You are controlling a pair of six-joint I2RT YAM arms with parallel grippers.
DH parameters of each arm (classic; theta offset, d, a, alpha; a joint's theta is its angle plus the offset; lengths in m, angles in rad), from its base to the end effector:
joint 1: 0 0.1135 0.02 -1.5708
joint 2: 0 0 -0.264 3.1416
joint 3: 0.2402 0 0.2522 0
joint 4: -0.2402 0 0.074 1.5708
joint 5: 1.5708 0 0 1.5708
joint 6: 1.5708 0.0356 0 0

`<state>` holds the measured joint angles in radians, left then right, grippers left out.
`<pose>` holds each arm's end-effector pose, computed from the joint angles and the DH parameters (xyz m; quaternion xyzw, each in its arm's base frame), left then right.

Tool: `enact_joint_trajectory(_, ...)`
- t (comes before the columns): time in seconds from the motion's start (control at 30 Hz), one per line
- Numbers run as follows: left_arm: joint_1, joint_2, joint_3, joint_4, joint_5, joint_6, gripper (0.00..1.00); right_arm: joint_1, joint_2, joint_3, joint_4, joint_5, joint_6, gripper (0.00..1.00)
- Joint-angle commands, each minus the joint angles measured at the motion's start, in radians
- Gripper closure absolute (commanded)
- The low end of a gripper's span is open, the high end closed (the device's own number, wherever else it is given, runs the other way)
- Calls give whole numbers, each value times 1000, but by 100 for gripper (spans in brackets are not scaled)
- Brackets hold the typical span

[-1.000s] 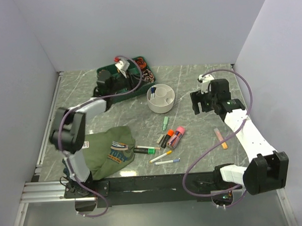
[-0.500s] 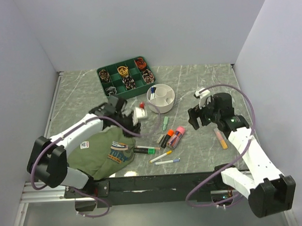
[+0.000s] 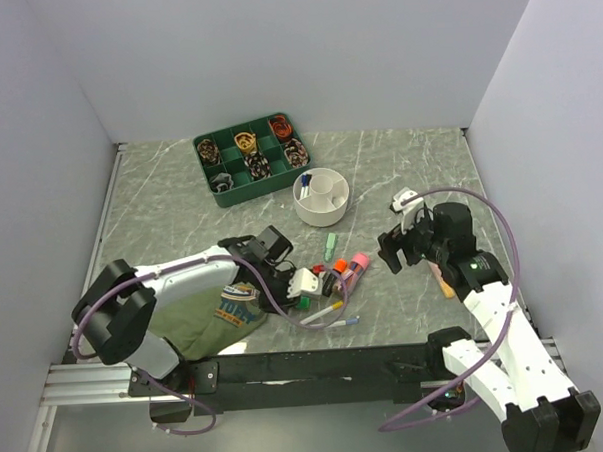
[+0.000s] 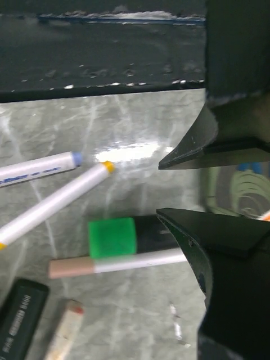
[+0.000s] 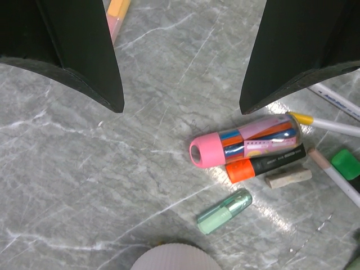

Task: Sort the stationery into containers
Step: Pick up the pen from the center of the board.

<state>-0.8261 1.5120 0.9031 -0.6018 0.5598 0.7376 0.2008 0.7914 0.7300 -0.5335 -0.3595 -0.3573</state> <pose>0.1735 -0.2161 0.1887 0.7013 0.6361 -0.2791 0.1599 0.1656 0.0465 0.2860 -0.3199 0.8124 0.1214 0.4722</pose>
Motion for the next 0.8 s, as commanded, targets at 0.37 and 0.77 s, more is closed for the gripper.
enact_joint_trajectory(0.37, -77, 139, 77, 214, -132, -168, 62, 6, -70, -34, -17, 16, 18, 9)
enact_joint_trajectory(0.77, -70, 8, 71, 234, -133, -187, 57, 6, -57, -34, -7, 19, 21, 9)
